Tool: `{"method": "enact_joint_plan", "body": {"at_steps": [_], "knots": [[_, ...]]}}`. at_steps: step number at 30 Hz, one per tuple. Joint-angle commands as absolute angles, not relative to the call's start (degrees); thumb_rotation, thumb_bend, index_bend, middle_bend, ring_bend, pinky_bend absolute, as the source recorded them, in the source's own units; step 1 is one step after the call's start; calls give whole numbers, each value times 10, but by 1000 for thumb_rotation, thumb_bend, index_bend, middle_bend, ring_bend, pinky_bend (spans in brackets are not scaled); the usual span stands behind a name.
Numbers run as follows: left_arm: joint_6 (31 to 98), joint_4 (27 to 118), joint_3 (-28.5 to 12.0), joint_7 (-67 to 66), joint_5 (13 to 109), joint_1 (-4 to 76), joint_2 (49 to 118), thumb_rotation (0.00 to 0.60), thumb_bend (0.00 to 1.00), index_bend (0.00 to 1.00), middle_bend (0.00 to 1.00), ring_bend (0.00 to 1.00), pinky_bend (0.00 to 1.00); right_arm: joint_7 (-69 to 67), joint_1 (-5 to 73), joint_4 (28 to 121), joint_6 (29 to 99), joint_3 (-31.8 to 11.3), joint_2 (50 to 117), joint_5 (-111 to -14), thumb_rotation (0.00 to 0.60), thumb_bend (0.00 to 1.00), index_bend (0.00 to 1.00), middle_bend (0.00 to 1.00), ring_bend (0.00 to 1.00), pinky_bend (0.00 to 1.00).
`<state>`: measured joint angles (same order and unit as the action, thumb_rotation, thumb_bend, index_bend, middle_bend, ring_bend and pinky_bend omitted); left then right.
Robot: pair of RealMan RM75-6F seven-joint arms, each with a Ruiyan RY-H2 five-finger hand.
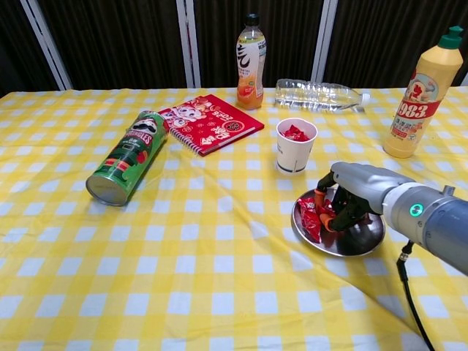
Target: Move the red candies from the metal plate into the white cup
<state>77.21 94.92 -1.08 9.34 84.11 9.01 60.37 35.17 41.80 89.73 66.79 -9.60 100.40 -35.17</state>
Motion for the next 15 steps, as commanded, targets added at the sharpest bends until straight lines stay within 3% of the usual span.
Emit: {"method": "enact_joint_plan", "body": {"at_steps": [1, 15], "knots": [[772, 949, -11, 94, 841, 90, 603, 600, 31, 0, 0, 0, 0, 348, 415, 896, 667, -97, 1003, -357, 600, 612, 620, 777, 773, 881], [772, 951, -11, 97, 842, 90, 602, 600, 31, 0, 0, 0, 0, 353, 409, 940, 692, -114, 976, -396, 600, 614, 630, 777, 776, 882]]}}
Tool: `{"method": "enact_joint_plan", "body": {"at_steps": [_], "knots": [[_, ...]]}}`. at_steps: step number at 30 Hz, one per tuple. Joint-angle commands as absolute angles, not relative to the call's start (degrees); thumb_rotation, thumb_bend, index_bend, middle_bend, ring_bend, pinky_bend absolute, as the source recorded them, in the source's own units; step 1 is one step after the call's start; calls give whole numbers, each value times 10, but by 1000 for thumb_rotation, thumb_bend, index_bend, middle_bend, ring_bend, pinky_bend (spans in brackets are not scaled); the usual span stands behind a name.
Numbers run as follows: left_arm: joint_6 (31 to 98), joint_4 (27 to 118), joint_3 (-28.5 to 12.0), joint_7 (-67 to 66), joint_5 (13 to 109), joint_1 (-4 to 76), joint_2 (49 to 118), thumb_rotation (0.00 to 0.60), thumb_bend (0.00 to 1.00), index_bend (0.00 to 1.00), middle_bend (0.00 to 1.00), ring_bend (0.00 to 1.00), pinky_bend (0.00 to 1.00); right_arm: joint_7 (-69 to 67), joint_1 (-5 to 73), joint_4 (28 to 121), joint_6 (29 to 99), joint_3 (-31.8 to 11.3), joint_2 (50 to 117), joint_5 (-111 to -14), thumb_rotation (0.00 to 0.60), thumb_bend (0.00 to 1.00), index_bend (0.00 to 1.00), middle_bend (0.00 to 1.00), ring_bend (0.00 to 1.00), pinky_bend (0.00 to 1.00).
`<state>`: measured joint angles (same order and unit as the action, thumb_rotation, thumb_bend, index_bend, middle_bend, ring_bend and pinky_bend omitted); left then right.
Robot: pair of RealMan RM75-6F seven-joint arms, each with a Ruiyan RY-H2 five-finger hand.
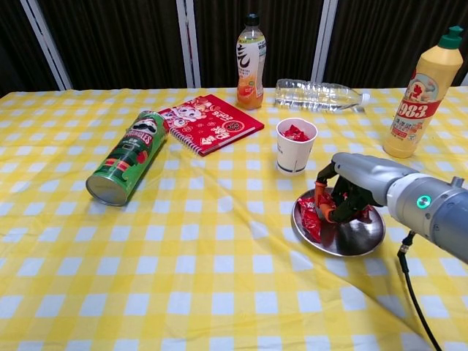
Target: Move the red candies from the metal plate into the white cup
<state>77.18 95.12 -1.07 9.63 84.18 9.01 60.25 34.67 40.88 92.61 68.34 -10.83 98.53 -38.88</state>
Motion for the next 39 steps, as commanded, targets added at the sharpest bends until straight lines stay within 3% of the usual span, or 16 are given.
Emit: {"method": "enact_joint_plan", "body": {"at_steps": [1, 8, 17, 27, 39], "knots": [[772, 950, -11, 97, 842, 90, 602, 600, 31, 0, 0, 0, 0, 355, 409, 945, 695, -116, 973, -397, 600, 614, 630, 777, 776, 882], [771, 949, -10, 101, 843, 90, 602, 600, 30, 0, 0, 0, 0, 374, 415, 986, 712, -140, 943, -400, 600, 613, 630, 777, 776, 882], [765, 951, -10, 103, 840, 92, 601, 600, 31, 0, 0, 0, 0, 398, 448, 1018, 708, -200, 912, -372, 600, 614, 630, 777, 776, 882], [758, 955, -12, 94, 832, 96, 602, 600, 31, 0, 0, 0, 0, 416, 512, 942, 658, -248, 925, -309, 600, 614, 630, 777, 776, 882], [743, 961, -13, 94, 819, 99, 597, 600, 31, 0, 0, 0, 0, 404, 560, 822, 592, -246, 967, -263, 600, 613, 630, 777, 775, 882]]}}
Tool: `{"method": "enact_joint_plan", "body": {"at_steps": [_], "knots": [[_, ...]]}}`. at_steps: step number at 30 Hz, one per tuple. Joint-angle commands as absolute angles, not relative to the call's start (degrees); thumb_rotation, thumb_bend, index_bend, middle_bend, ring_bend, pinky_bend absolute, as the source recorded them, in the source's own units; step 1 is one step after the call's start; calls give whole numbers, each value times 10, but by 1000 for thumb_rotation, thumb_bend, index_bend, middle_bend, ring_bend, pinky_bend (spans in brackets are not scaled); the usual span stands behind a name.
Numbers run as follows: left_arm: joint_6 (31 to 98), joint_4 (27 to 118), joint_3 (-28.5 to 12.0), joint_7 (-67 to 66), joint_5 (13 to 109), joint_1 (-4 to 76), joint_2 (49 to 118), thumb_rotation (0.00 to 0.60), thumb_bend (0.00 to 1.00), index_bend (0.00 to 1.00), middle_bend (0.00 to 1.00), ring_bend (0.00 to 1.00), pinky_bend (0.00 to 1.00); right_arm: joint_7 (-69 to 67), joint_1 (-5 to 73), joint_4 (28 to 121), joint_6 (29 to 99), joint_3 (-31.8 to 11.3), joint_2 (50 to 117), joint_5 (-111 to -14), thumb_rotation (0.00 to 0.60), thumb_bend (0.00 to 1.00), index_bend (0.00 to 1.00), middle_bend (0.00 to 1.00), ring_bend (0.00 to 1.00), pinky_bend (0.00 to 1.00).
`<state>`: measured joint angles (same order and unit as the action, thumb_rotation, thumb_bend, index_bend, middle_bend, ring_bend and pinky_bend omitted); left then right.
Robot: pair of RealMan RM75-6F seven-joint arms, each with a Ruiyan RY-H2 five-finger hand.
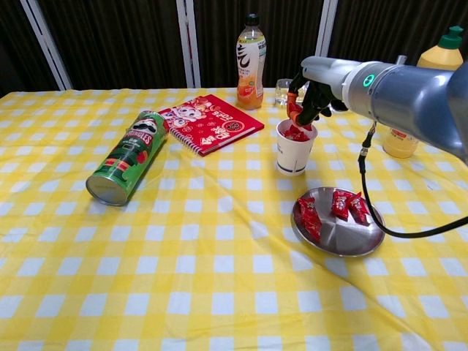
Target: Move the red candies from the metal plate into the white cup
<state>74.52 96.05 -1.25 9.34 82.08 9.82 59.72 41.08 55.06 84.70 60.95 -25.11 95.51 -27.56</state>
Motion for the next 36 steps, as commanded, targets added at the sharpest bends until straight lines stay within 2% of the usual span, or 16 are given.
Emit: {"method": "enact_joint_plan", "body": {"at_steps": [1, 6, 11, 16, 29, 36], "knots": [[742, 961, -13, 94, 819, 99, 596, 600, 31, 0, 0, 0, 0, 402, 561, 817, 589, -245, 969, -262, 600, 613, 630, 777, 775, 882], [740, 964, -13, 93, 817, 100, 595, 600, 31, 0, 0, 0, 0, 390, 563, 795, 577, -236, 977, -262, 600, 607, 567, 777, 776, 882], [741, 964, -13, 93, 817, 100, 595, 600, 31, 0, 0, 0, 0, 383, 564, 798, 580, -231, 975, -273, 600, 465, 402, 777, 775, 882], [743, 964, -13, 94, 819, 99, 595, 600, 31, 0, 0, 0, 0, 376, 561, 819, 595, -230, 967, -286, 600, 385, 308, 777, 776, 882], [753, 961, -13, 94, 824, 96, 597, 600, 31, 0, 0, 0, 0, 375, 540, 927, 660, -219, 926, -319, 600, 357, 285, 777, 776, 882], [758, 957, -12, 94, 831, 95, 599, 600, 31, 0, 0, 0, 0, 403, 500, 1018, 722, -159, 897, -348, 600, 357, 285, 777, 775, 882]]}}
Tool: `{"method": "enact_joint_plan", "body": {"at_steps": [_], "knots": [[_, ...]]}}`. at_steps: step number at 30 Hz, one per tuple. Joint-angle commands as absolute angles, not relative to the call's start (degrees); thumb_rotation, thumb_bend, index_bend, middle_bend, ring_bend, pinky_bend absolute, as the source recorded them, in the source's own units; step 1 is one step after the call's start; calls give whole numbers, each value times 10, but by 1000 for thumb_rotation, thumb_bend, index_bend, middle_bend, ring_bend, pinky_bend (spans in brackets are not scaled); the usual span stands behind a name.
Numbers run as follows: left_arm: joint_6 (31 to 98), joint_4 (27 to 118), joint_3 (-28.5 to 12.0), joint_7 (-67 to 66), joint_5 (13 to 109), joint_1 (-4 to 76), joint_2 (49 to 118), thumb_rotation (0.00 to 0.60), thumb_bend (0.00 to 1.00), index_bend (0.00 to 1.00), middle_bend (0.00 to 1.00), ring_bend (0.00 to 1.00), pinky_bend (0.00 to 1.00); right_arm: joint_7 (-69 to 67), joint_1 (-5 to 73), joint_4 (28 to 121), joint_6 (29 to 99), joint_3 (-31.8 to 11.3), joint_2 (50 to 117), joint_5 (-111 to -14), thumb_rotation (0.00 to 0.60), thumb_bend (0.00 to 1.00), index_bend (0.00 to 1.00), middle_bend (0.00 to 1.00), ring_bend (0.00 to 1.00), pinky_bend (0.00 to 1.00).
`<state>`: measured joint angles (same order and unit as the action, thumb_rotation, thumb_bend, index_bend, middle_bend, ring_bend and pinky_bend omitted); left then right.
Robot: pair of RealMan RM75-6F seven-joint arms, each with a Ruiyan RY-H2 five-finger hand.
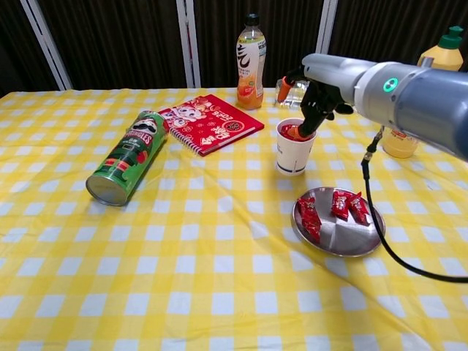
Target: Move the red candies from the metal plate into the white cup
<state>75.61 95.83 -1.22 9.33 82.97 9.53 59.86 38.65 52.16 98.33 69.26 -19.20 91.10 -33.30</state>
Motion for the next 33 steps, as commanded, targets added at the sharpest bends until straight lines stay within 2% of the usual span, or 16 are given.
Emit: {"method": "enact_joint_plan", "body": {"at_steps": [1, 8, 13, 33], "knots": [[759, 957, -12, 94, 832, 94, 599, 600, 31, 0, 0, 0, 0, 405, 496, 1023, 726, -151, 897, -351, 600, 357, 285, 777, 776, 882], [771, 952, -12, 94, 842, 91, 602, 600, 31, 0, 0, 0, 0, 404, 462, 1017, 746, -96, 916, -363, 600, 357, 290, 777, 775, 882], [775, 952, -12, 92, 843, 90, 603, 600, 31, 0, 0, 0, 0, 400, 450, 988, 747, -79, 932, -366, 600, 357, 359, 777, 776, 882], [770, 952, -13, 86, 836, 91, 605, 600, 31, 0, 0, 0, 0, 372, 416, 907, 698, -75, 956, -360, 600, 357, 359, 777, 776, 882]]}}
